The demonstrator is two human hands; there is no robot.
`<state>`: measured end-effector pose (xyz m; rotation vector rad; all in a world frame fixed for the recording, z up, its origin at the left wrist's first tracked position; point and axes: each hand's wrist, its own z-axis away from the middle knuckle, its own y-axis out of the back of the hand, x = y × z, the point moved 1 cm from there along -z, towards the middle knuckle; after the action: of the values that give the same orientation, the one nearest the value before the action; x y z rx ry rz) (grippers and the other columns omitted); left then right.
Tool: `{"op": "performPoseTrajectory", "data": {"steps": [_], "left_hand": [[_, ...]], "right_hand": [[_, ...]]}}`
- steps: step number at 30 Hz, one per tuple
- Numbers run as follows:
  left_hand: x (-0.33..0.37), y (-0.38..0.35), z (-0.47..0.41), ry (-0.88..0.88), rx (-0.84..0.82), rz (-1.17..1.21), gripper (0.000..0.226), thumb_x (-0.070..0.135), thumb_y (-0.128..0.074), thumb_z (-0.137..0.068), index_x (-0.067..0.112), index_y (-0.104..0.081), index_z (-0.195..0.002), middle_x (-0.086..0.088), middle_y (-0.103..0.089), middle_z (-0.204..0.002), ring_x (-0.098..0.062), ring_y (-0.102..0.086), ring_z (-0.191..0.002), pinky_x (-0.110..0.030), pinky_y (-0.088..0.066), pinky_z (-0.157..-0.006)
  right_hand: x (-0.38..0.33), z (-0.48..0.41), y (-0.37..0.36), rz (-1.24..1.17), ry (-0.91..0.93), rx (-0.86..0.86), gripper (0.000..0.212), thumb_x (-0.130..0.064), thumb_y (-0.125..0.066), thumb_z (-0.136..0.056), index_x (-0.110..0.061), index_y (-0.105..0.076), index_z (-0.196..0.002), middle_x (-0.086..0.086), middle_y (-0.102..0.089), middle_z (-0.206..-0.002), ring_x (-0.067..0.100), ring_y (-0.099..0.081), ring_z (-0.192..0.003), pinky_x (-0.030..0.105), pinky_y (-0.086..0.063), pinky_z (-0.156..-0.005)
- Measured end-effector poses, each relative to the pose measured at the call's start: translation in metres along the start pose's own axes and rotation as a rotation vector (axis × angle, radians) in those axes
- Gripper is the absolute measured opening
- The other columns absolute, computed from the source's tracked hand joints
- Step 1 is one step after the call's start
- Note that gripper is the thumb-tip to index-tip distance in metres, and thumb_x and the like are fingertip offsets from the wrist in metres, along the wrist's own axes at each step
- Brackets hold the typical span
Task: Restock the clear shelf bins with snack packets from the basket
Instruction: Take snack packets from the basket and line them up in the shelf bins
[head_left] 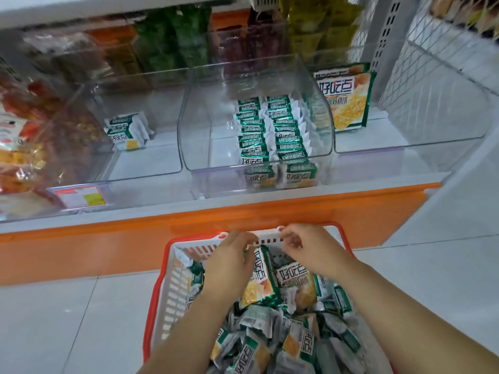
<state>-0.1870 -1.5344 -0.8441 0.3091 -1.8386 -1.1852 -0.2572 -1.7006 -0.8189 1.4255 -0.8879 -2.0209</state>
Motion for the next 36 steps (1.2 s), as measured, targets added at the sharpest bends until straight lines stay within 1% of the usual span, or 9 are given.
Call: {"op": "performPoseTrajectory", "data": {"steps": [6,11,16,19,21,24,27,33,36], "left_hand": [[-0.047,-0.036,0.016,0.282,-0.491,-0.132,0.042,0.022,-0.045,-0.097,0.029,-0.041,-0.138,0.000,-0.033,-0.147,-0.016,-0.064,-0.087,-0.033,-0.053,-0.077],[-0.054,-0.054,0.016,0.333,-0.578,-0.105,0.059,0.019,-0.045,-0.097,0.028,-0.019,-0.149,-0.005,-0.016,-0.155,-0.026,-0.059,-0.109,-0.035,-0.051,-0.085],[-0.048,-0.069,0.008,0.269,-0.693,-0.127,0.050,0.022,-0.043,-0.100,0.024,-0.029,-0.148,-0.010,-0.023,-0.155,-0.030,-0.016,-0.145,-0.037,-0.030,-0.110],[-0.045,-0.078,0.006,0.410,-0.681,-0.067,0.033,0.019,-0.045,-0.099,0.015,-0.052,-0.131,-0.011,-0.027,-0.152,-0.030,-0.036,-0.132,-0.048,-0.027,-0.112],[-0.051,-0.081,0.004,0.476,-0.596,-0.002,0.028,0.020,-0.055,-0.093,0.015,-0.054,-0.120,-0.013,-0.041,-0.136,-0.022,-0.056,-0.105,-0.042,-0.046,-0.097],[-0.057,-0.068,0.003,0.531,-0.416,0.024,0.021,0.025,-0.063,-0.088,0.018,-0.044,-0.092,-0.003,-0.051,-0.097,-0.009,-0.053,-0.066,-0.021,-0.043,-0.058],[-0.060,-0.052,-0.001,0.568,-0.323,0.171,0.026,0.018,-0.058,-0.092,0.016,-0.037,-0.077,0.001,-0.046,-0.063,-0.009,-0.043,-0.049,-0.017,-0.033,-0.044],[-0.021,-0.001,-0.024,0.467,-0.397,0.567,0.027,0.014,-0.069,-0.084,0.021,-0.043,-0.085,-0.001,-0.059,-0.082,-0.020,-0.055,-0.071,-0.043,-0.049,-0.075],[0.008,0.025,-0.025,0.382,-0.411,0.709,0.034,0.007,-0.069,-0.084,0.024,-0.047,-0.105,-0.004,-0.067,-0.100,-0.019,-0.063,-0.081,-0.042,-0.052,-0.084]], "right_hand": [[0.022,0.002,-0.046,0.162,-0.188,-0.429,0.041,-0.032,-0.057,-0.092,-0.020,-0.051,-0.131,0.003,-0.054,-0.132,0.021,-0.052,-0.117,0.031,-0.042,-0.097],[0.021,-0.003,-0.062,0.169,-0.170,-0.514,0.038,-0.028,-0.057,-0.091,-0.017,-0.053,-0.128,0.007,-0.056,-0.129,0.025,-0.055,-0.111,0.033,-0.046,-0.089],[0.007,-0.011,-0.054,0.146,-0.120,-0.463,0.051,-0.034,-0.056,-0.093,-0.022,-0.040,-0.140,0.003,-0.045,-0.142,0.021,-0.048,-0.123,0.034,-0.040,-0.099],[0.003,-0.013,-0.045,0.125,-0.090,-0.421,0.050,-0.032,-0.055,-0.094,-0.025,-0.040,-0.140,0.002,-0.049,-0.138,0.020,-0.052,-0.119,0.034,-0.042,-0.098],[0.003,-0.013,-0.038,0.118,-0.080,-0.411,0.050,-0.031,-0.056,-0.093,-0.025,-0.040,-0.140,0.002,-0.049,-0.138,0.020,-0.051,-0.121,0.036,-0.042,-0.101],[0.003,-0.013,-0.027,0.130,-0.066,-0.403,0.052,-0.033,-0.056,-0.093,-0.024,-0.038,-0.141,0.002,-0.045,-0.142,0.020,-0.047,-0.125,0.035,-0.039,-0.104],[0.000,-0.012,-0.013,0.115,-0.043,-0.379,0.053,-0.033,-0.056,-0.093,-0.022,-0.038,-0.142,0.001,-0.044,-0.144,0.018,-0.045,-0.127,0.029,-0.037,-0.101],[-0.005,-0.008,0.012,-0.003,-0.055,-0.224,0.054,-0.032,-0.060,-0.091,-0.025,-0.038,-0.141,-0.003,-0.045,-0.142,0.014,-0.052,-0.117,0.023,-0.041,-0.087],[-0.013,-0.002,0.026,-0.115,-0.058,-0.101,0.059,-0.033,-0.063,-0.089,-0.024,-0.036,-0.141,-0.003,-0.048,-0.138,0.011,-0.055,-0.108,0.022,-0.044,-0.084]]}}
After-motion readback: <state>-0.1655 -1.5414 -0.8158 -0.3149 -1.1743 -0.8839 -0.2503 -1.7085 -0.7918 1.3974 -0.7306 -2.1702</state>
